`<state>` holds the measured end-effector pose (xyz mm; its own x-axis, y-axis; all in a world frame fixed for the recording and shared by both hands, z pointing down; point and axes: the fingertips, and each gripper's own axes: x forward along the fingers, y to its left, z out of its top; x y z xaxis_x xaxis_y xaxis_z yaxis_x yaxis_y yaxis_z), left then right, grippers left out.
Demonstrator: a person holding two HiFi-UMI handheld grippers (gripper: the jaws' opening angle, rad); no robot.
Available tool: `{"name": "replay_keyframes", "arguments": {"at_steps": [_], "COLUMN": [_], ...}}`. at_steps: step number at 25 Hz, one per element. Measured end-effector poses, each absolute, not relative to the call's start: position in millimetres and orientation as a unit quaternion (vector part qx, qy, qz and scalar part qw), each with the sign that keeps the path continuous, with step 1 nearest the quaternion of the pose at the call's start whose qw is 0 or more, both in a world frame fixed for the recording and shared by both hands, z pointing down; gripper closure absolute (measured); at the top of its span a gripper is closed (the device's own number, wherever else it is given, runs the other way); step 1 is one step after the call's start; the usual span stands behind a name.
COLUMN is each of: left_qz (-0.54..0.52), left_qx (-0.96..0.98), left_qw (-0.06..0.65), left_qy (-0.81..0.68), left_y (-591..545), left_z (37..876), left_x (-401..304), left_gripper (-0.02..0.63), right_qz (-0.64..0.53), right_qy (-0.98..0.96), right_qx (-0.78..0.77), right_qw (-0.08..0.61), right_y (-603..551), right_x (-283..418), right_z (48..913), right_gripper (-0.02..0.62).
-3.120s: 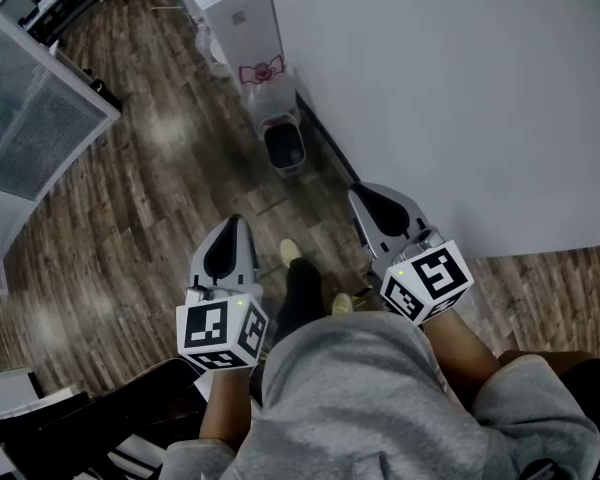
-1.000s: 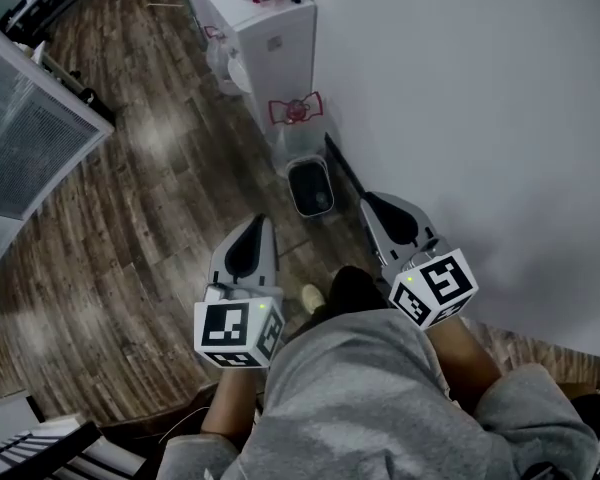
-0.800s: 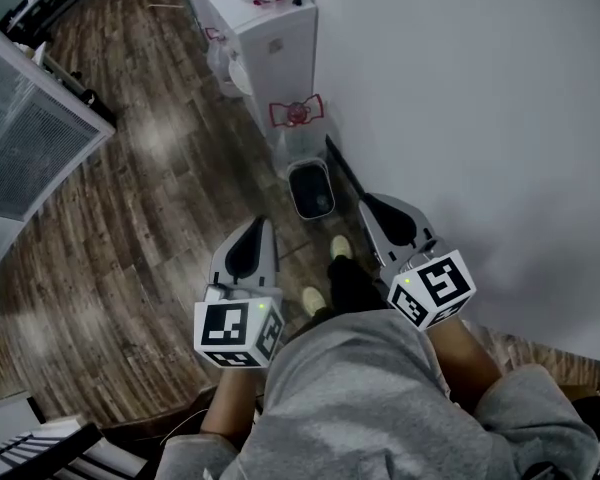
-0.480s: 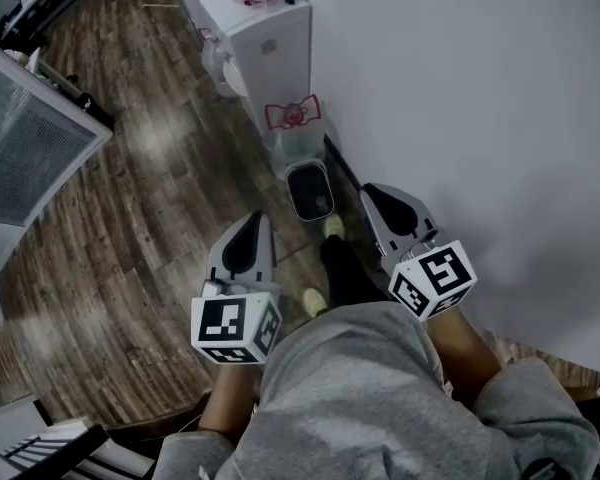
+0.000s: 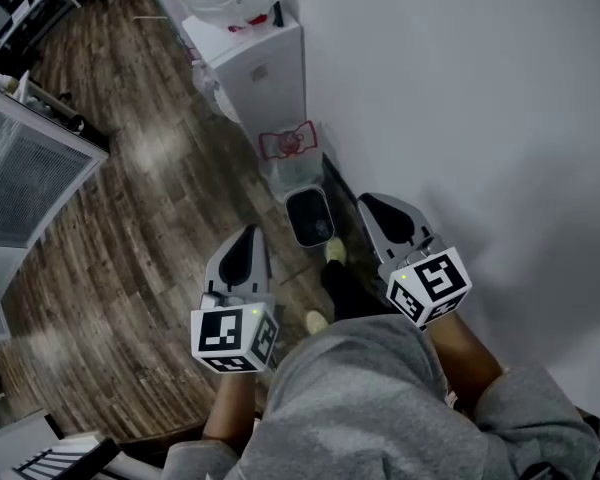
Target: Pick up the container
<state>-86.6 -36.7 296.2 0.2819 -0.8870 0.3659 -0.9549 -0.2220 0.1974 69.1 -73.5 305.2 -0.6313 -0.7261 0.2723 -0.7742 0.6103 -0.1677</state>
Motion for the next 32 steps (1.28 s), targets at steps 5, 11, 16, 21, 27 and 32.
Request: {"name": "replay_keyframes", "arguments": {"at_steps": [5,11,16,21,27,32], "left_qz": [0.093,0.102,0.111,0.121,0.137,0.15], "left_qx": [0.769,0.755,0.744,0.735,0.716,0.704], "left_qw": [0.203,0.207,0.213,0.215,0.225,0.23], "left_qy": [-0.598,-0.614,-0.623,-0.632,-0.646,-0.655], "left_y": [-81,-115,-135,-153,-161,-166], "left_z": [304,305,311,318,333,344], "left_x": [-87,-92,-93,-91,-95,-97], "left_gripper": [0.591,0.591,0.591,0.591,0.591,0.591], "right_qz": [0.14,0.145,0.151,0.157,0.17,0.173], "right_qy": [-0.895,-0.902,-0.907,-0.914,-0.918,-0.92], "right_qx": [0.412,0.393,0.38,0.362,0.343,0.334], "right_qw": [0.098,0.1,0.099,0.099,0.103,0.108], "right_y": [-118,-160,-187,-210,-229,-242], "right_x": [70,65,63,60,56,52], "right_z": [314,315,319,325,342,353], "right_gripper": [0.565,0.565,0.565,0.565,0.565,0.565]}}
